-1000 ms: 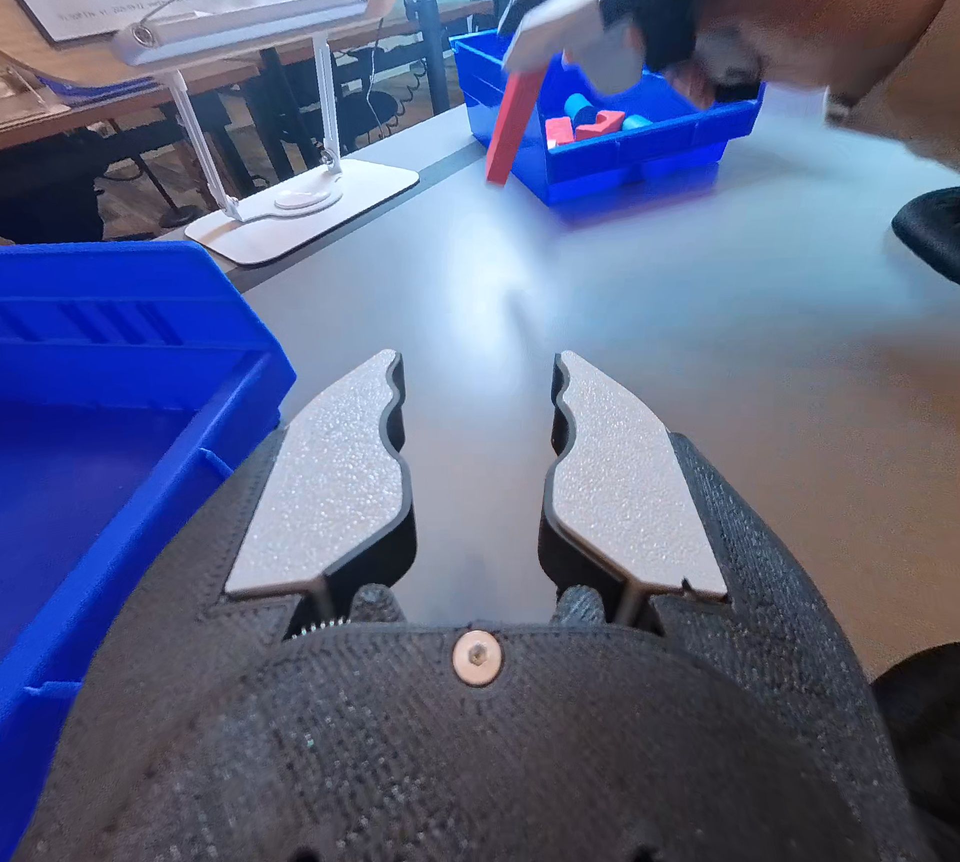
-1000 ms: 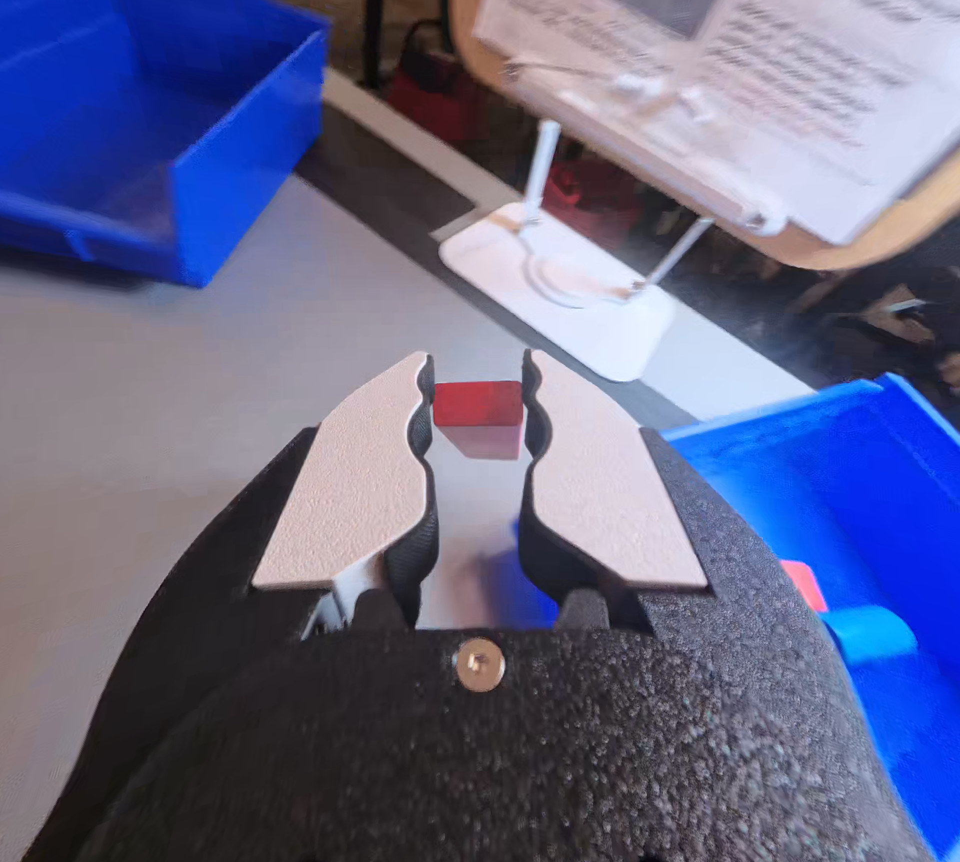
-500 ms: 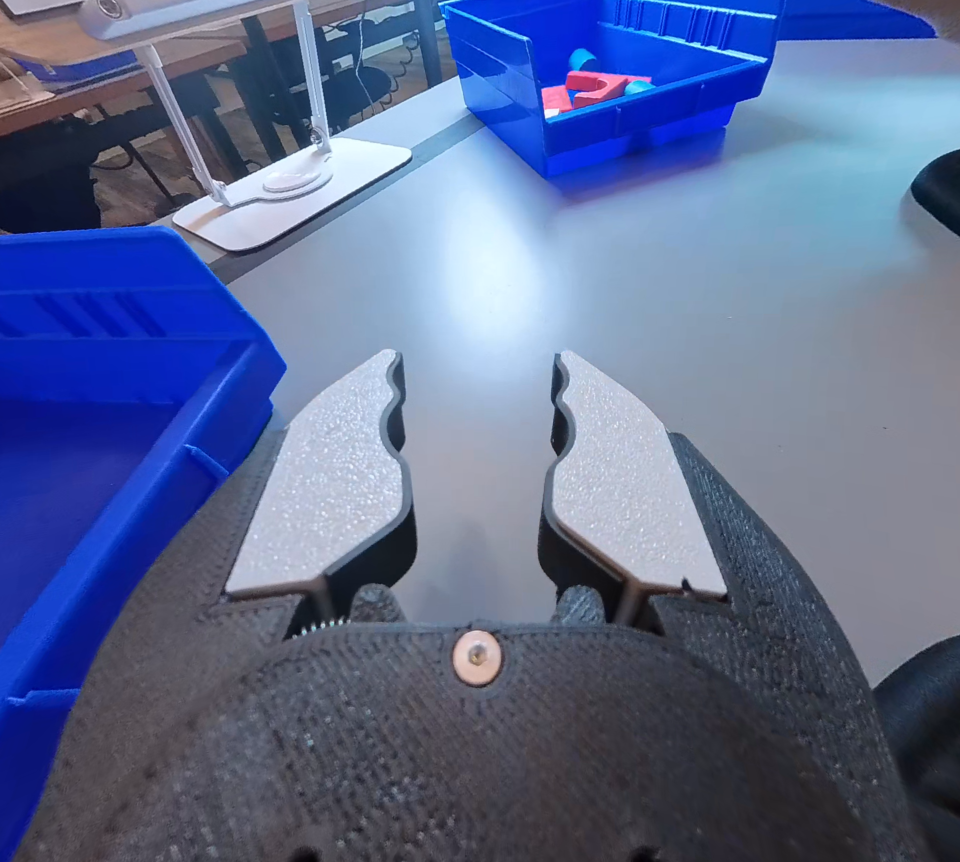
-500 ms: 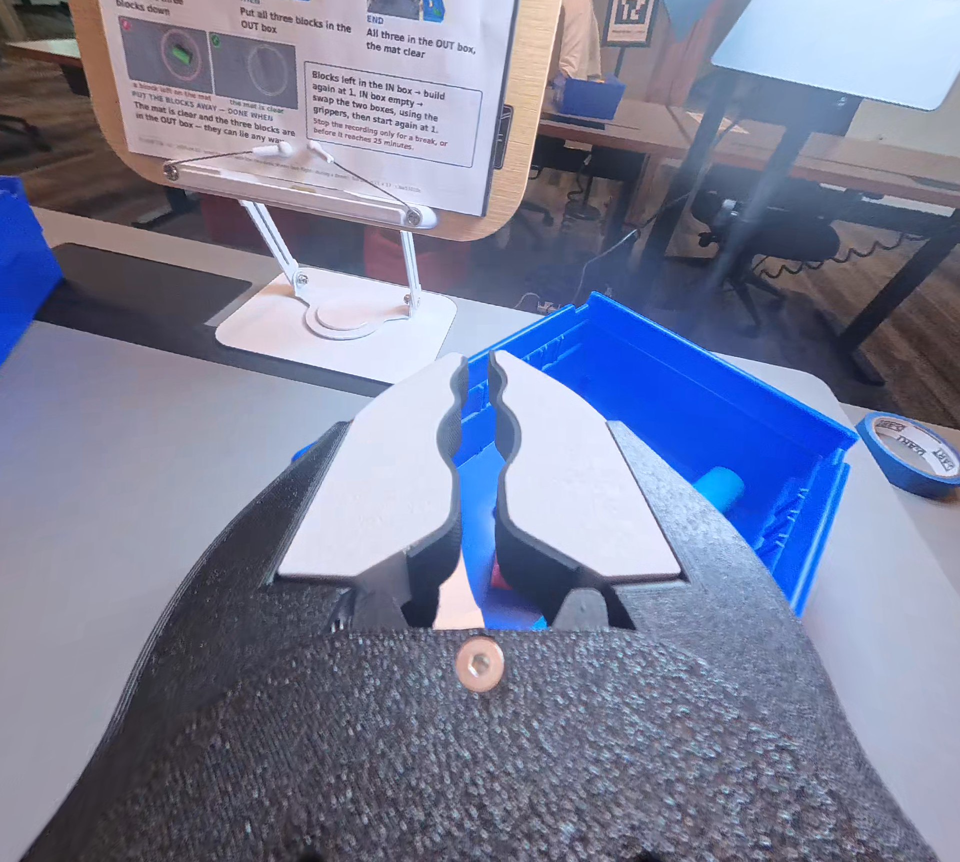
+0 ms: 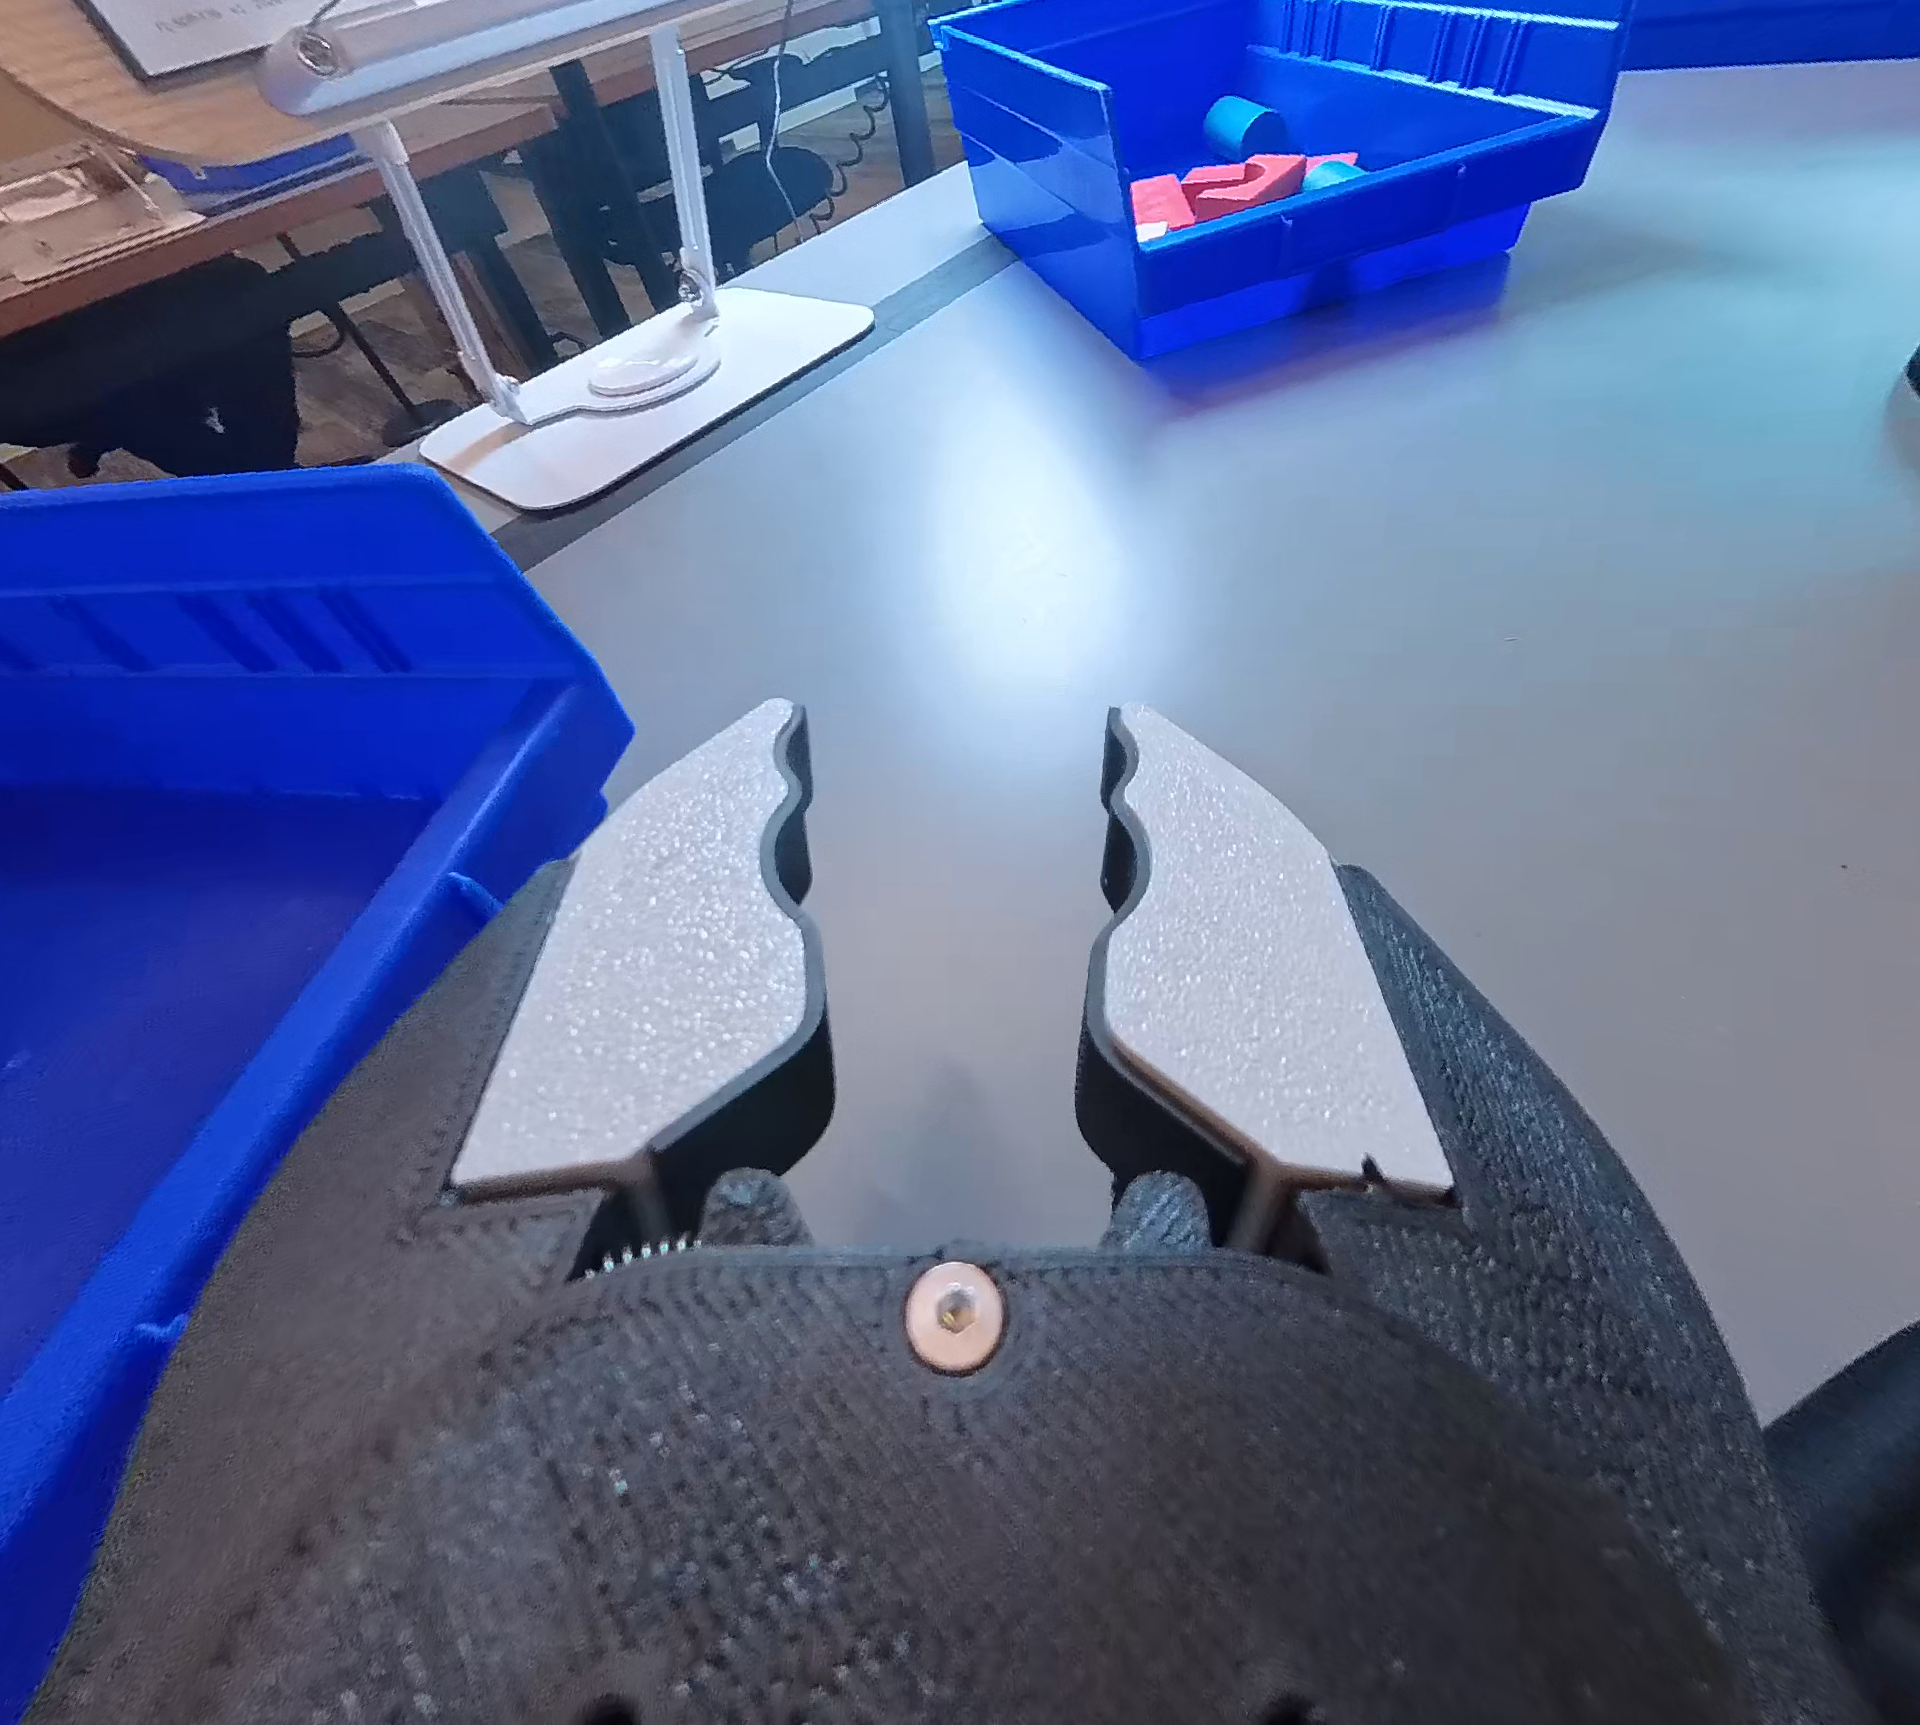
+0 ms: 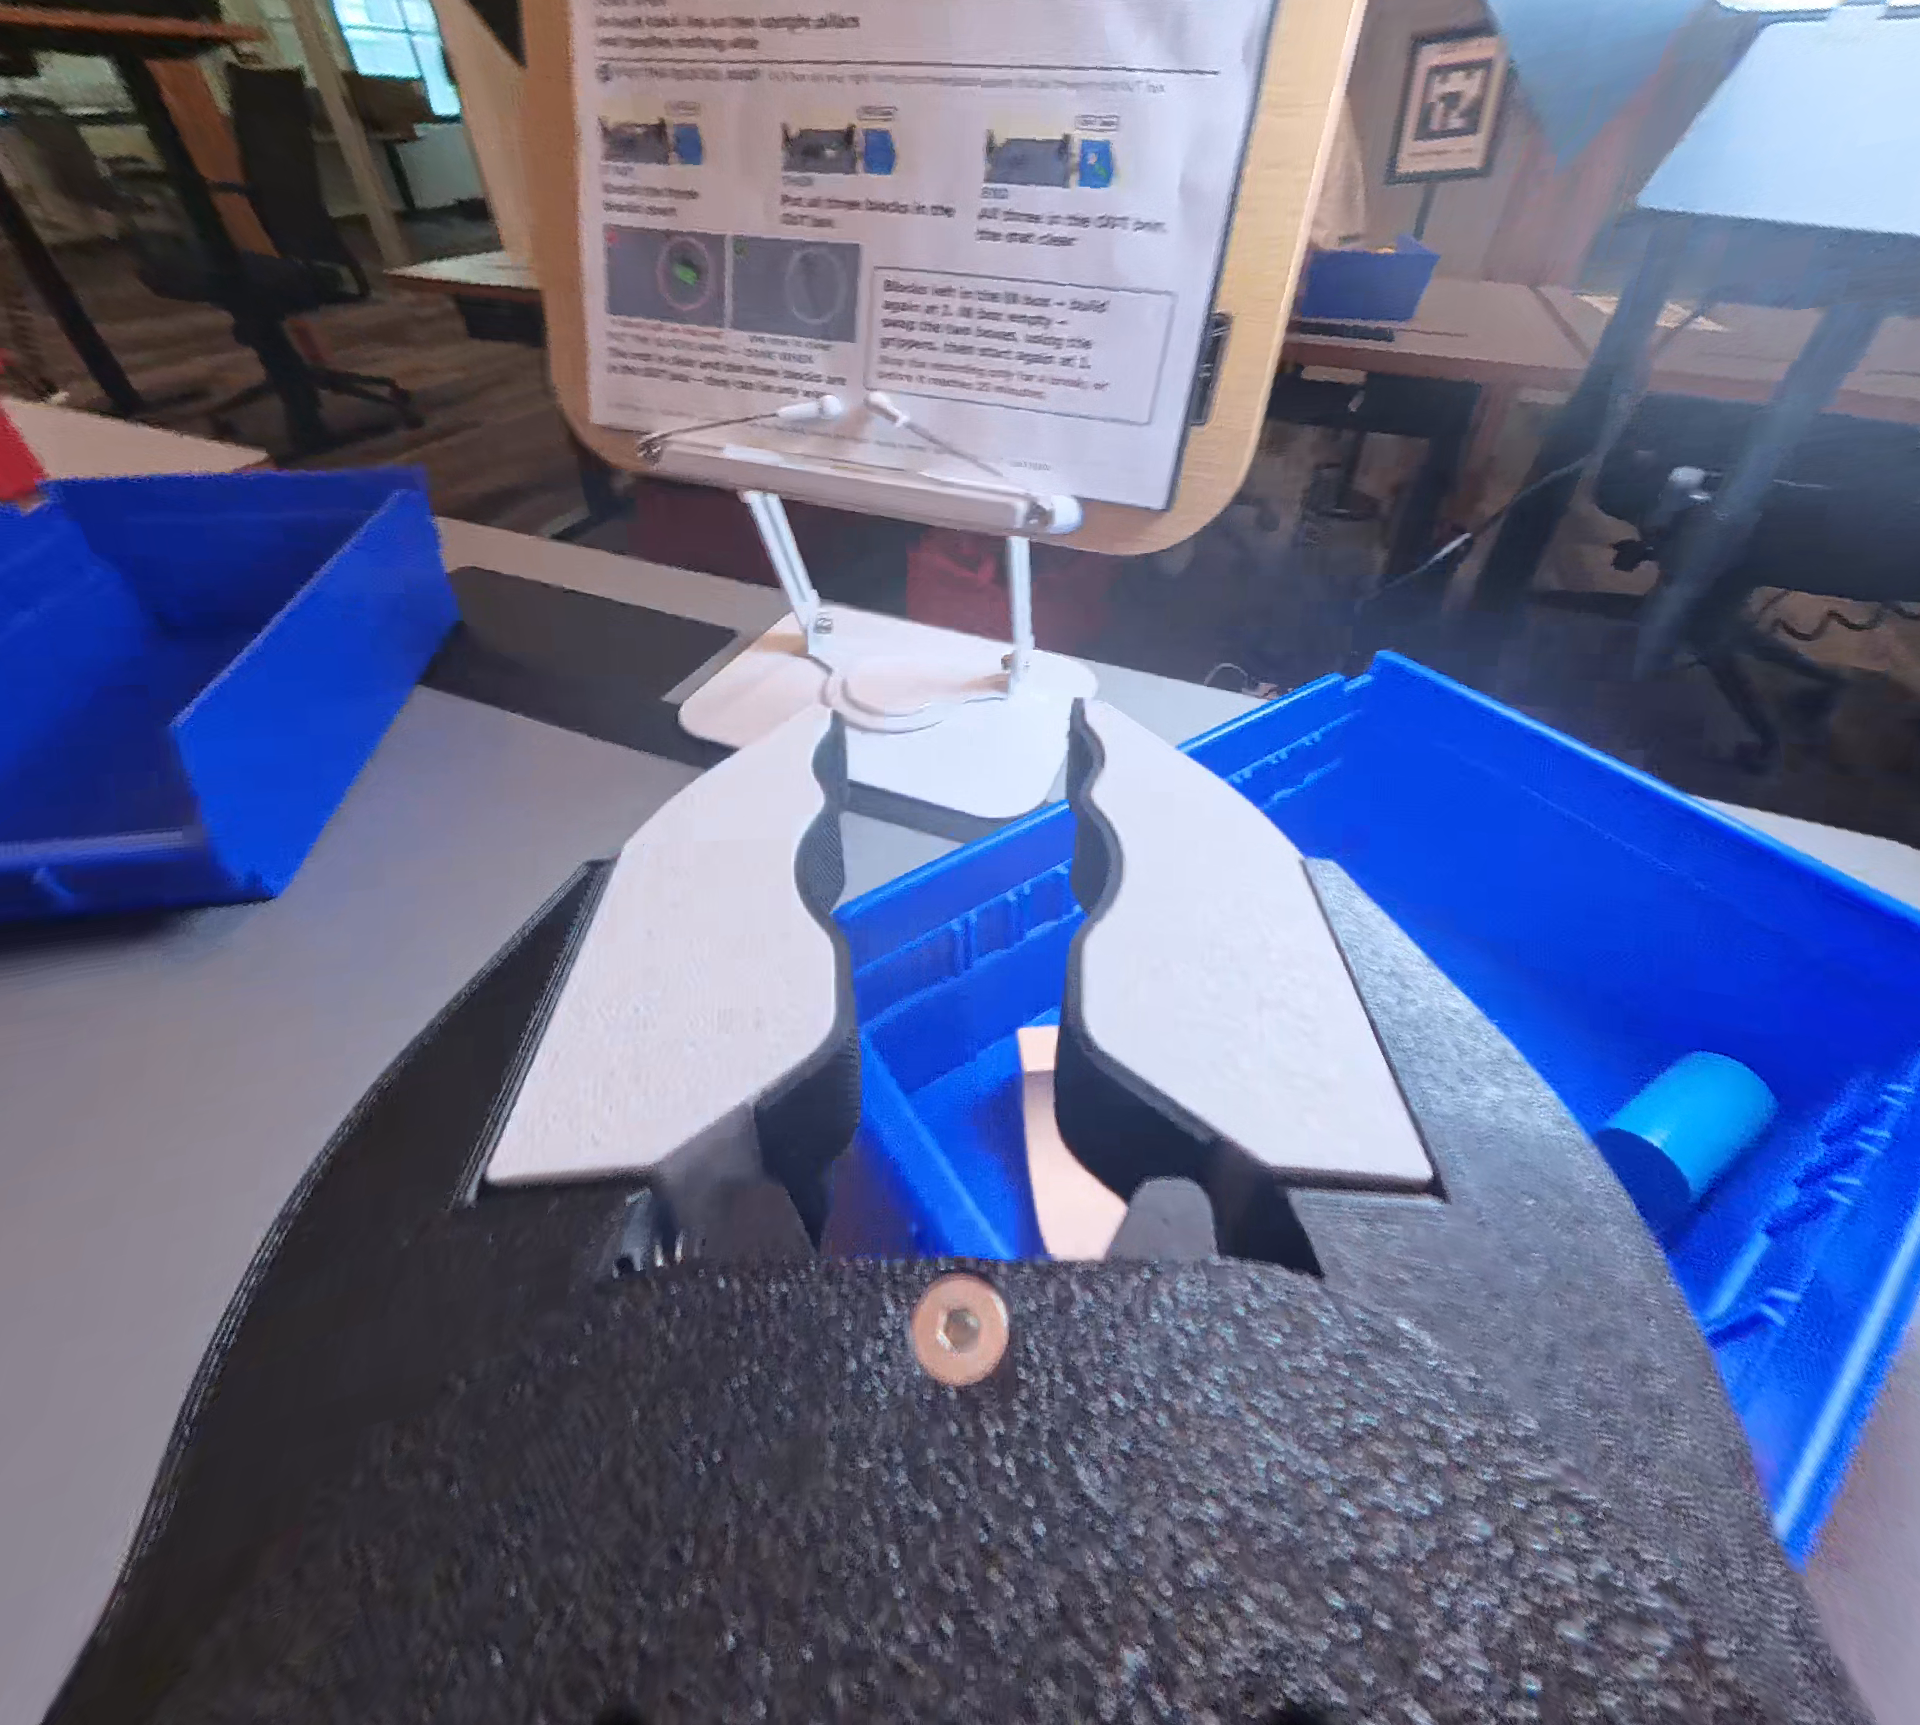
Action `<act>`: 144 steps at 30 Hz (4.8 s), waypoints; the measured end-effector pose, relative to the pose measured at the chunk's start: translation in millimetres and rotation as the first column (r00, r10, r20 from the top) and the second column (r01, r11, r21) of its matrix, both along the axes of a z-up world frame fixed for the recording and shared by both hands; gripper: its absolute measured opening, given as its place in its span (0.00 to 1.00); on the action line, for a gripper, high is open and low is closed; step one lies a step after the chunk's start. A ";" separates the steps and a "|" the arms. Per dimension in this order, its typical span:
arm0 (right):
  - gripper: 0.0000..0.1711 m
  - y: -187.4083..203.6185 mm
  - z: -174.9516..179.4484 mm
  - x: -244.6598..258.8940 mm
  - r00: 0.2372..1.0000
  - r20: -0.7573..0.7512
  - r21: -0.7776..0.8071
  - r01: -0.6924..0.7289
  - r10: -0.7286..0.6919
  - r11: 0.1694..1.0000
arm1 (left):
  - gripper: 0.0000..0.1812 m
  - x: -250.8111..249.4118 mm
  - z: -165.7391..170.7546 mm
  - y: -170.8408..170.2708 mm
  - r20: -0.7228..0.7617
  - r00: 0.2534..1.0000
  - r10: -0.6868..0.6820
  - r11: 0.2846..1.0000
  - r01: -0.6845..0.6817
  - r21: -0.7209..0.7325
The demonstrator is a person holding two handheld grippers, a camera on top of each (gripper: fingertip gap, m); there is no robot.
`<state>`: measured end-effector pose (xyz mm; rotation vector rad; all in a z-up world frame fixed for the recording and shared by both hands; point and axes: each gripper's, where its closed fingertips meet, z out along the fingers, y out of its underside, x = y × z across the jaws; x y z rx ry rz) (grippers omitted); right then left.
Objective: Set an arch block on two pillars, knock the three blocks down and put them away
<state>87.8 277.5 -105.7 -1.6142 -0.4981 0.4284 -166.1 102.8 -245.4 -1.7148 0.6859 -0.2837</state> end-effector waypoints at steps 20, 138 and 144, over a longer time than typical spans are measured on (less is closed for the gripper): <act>0.26 -112.3 -95.6 -52.2 0.913 0.221 -0.034 -0.344 0.343 0.938 | 0.30 -93.1 41.3 14.0 -0.082 0.944 0.320 0.942 -0.308 0.129; 0.05 -119.5 -140.3 166.9 0.918 0.214 -0.212 0.378 -0.335 0.901 | 0.24 68.0 -7.2 10.5 -0.366 0.926 -0.089 0.995 0.100 0.010; 0.05 -122.2 -140.4 166.4 0.916 0.223 -0.215 0.380 -0.334 0.900 | 0.21 125.8 20.6 -36.3 -0.015 0.962 -0.272 0.953 0.266 -0.147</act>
